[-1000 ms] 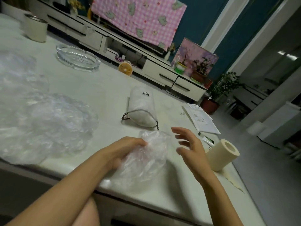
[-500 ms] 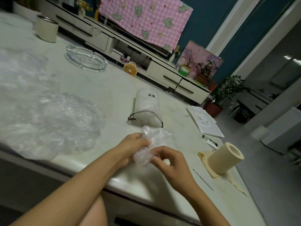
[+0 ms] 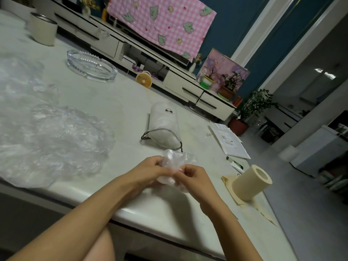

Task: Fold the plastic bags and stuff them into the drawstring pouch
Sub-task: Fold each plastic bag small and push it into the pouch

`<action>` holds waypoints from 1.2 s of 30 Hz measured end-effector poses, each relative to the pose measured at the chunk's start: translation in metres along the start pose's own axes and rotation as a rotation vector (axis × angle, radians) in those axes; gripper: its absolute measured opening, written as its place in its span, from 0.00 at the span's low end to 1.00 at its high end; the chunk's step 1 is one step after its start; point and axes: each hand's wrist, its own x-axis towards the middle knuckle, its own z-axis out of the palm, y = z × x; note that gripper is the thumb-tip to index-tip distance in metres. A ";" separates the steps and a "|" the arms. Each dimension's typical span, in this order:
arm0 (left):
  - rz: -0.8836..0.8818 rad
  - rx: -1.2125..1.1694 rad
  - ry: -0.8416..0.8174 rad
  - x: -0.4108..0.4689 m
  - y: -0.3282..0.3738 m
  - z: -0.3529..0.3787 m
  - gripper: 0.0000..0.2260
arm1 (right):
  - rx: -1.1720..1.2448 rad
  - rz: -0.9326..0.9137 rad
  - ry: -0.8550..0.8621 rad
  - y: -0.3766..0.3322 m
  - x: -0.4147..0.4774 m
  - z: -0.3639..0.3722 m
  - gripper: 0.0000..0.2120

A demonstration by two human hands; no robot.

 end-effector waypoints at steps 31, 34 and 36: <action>0.066 -0.119 0.160 -0.006 0.014 0.000 0.25 | 0.581 0.172 -0.228 -0.011 0.008 -0.020 0.14; 0.091 -0.081 0.167 -0.009 0.016 0.001 0.26 | 0.324 0.167 -0.322 -0.010 0.012 -0.019 0.20; 0.095 -0.056 0.171 -0.010 0.015 -0.001 0.26 | 0.305 0.219 -0.370 -0.006 0.014 -0.018 0.24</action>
